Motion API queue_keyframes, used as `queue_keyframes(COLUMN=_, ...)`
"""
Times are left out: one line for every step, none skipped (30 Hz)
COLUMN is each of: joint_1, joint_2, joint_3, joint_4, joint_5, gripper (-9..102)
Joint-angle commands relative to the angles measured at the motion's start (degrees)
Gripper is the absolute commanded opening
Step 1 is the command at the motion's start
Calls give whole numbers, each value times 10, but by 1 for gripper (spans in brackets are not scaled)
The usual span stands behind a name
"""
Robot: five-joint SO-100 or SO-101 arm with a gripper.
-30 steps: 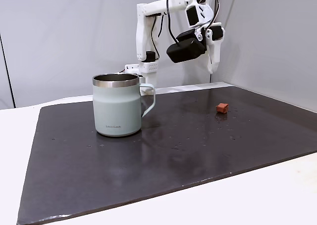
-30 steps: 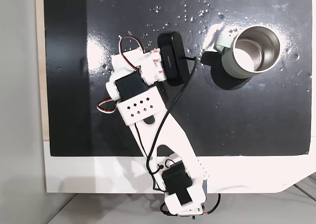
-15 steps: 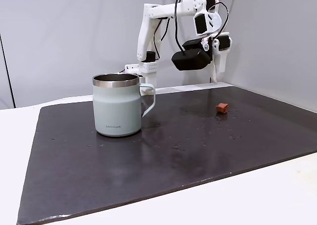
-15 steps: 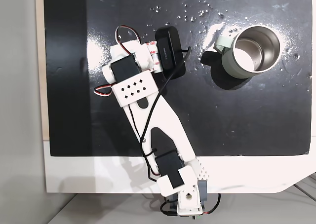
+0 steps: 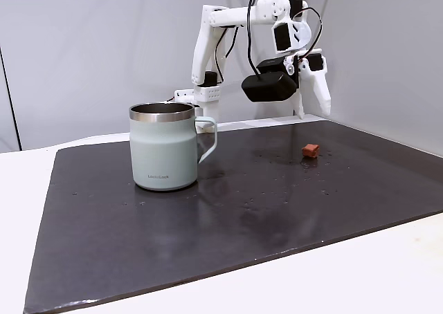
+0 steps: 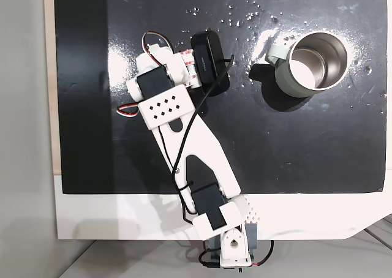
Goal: Grasp a cube and put it in the cup.
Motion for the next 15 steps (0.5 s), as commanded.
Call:
queue_keyframes(joint_1=-7, joint_2=-8, joint_3=-8, joint_4=3, joint_5=8, gripper=27)
queue_keyframes(joint_1=-7, joint_2=-14, joint_3=-8, joint_4=3, joint_5=9, gripper=27)
queue_keyframes(joint_1=-7, joint_2=-22, joint_3=-9, joint_4=4, joint_5=9, gripper=27)
queue_keyframes(joint_1=-7, joint_2=-30, joint_3=-11, joint_4=4, joint_5=9, gripper=27)
queue_keyframes(joint_1=-7, joint_2=-36, joint_3=-11, joint_4=4, joint_5=9, gripper=27)
queue_keyframes(joint_1=-8, joint_2=-43, joint_3=-14, joint_4=4, joint_5=9, gripper=27)
queue_keyframes(joint_1=-10, joint_2=-51, joint_3=-17, joint_4=4, joint_5=9, gripper=27)
queue_keyframes(joint_1=-11, joint_2=-60, joint_3=-20, joint_4=4, joint_5=9, gripper=27)
queue_keyframes(joint_1=-11, joint_2=-69, joint_3=-26, joint_4=4, joint_5=9, gripper=27)
queue_keyframes(joint_1=-11, joint_2=-79, joint_3=-32, joint_4=4, joint_5=9, gripper=27)
queue_keyframes(joint_1=-12, joint_2=-90, joint_3=-38, joint_4=4, joint_5=9, gripper=27)
queue_keyframes(joint_1=-13, joint_2=-101, joint_3=-46, joint_4=4, joint_5=9, gripper=27)
queue_keyframes(joint_1=-14, joint_2=-111, joint_3=-54, joint_4=4, joint_5=9, gripper=27)
queue_keyframes(joint_1=-15, joint_2=-120, joint_3=-62, joint_4=5, joint_5=9, gripper=27)
queue_keyframes(joint_1=-16, joint_2=-130, joint_3=-72, joint_4=7, joint_5=9, gripper=27)
